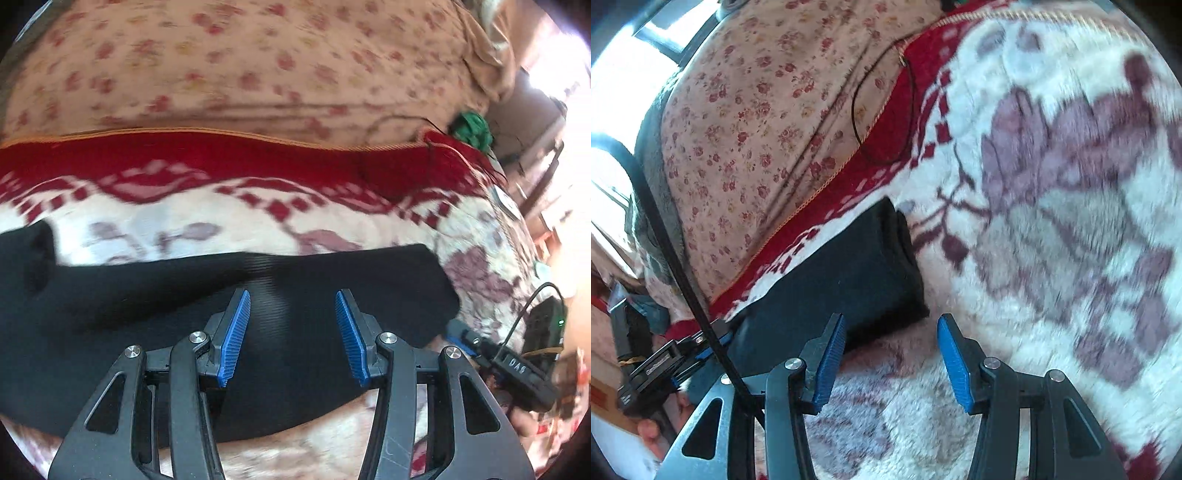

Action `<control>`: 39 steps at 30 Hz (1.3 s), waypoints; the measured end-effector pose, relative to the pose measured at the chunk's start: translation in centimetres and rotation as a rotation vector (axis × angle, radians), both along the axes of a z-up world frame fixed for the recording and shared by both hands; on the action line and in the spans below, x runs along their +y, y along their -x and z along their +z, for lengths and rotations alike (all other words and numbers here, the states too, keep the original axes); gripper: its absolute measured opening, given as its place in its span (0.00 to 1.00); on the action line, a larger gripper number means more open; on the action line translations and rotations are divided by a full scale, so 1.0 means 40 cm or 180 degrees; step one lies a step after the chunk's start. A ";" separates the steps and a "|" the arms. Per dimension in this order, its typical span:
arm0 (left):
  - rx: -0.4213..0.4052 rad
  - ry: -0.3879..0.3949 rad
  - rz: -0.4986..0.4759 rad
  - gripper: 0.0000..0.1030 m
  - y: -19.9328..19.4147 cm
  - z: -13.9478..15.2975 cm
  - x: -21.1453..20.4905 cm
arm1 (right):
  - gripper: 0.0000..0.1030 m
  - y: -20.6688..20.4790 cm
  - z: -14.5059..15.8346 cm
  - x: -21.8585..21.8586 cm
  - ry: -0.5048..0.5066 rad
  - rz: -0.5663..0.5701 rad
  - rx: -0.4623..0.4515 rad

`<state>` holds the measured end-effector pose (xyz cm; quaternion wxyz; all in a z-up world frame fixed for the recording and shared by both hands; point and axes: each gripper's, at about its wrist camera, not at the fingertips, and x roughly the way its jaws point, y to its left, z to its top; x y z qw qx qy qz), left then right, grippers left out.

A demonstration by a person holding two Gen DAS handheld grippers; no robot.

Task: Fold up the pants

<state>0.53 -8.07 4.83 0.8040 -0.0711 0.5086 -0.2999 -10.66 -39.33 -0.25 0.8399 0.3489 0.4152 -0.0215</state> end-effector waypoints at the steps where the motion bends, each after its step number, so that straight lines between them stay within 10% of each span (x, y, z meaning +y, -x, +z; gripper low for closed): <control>1: 0.0019 0.0014 -0.0060 0.45 -0.007 0.000 -0.016 | 0.48 0.004 -0.008 0.000 -0.0123 0.0023 -0.0018; 7: 0.0199 0.0047 -0.0259 0.46 -0.071 -0.017 -0.096 | 0.49 -0.021 -0.023 0.010 -0.0200 0.0068 -0.0169; 13: 0.0410 0.0084 -0.0496 0.46 -0.128 -0.046 -0.184 | 0.15 -0.023 -0.030 -0.002 -0.0205 0.0024 -0.0354; 39: 0.0827 -0.0067 -0.2232 0.62 -0.132 -0.078 -0.426 | 0.14 -0.027 -0.067 -0.034 -0.0540 0.0131 -0.0340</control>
